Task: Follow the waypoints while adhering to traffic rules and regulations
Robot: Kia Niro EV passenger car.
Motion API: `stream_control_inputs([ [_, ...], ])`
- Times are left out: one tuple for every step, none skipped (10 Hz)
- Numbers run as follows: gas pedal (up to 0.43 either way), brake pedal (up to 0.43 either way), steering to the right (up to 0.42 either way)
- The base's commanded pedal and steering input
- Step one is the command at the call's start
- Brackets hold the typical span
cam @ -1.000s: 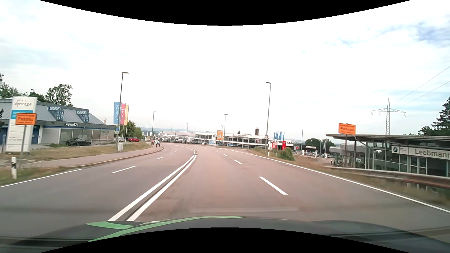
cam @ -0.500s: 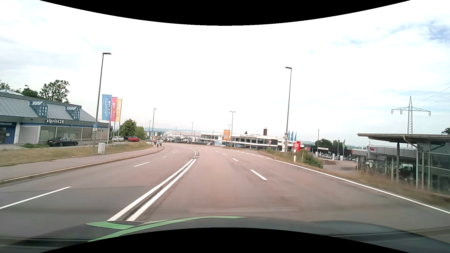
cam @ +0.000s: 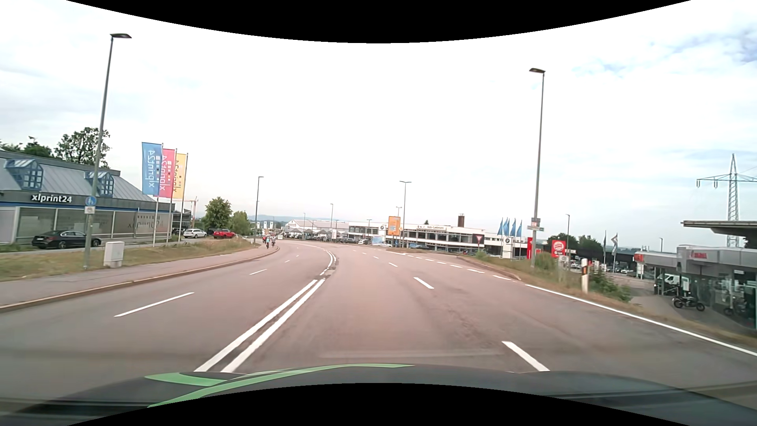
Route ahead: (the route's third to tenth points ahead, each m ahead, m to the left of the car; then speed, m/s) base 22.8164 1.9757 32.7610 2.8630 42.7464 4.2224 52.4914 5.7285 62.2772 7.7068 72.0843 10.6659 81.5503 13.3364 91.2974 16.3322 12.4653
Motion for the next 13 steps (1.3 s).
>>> stream_control_inputs([
  [0.000, 0.146, -0.019],
  [0.000, 0.146, -0.018],
  [0.000, 0.146, -0.018],
  [0.000, 0.146, -0.018],
  [0.000, 0.146, -0.018],
  [0.000, 0.146, -0.018],
  [0.000, 0.140, -0.017],
  [0.000, 0.134, -0.017],
  [0.000, 0.128, -0.017],
  [0.000, 0.128, -0.017],
  [0.000, 0.122, -0.017],
  [0.000, 0.116, -0.017],
  [0.000, 0.110, -0.017],
])
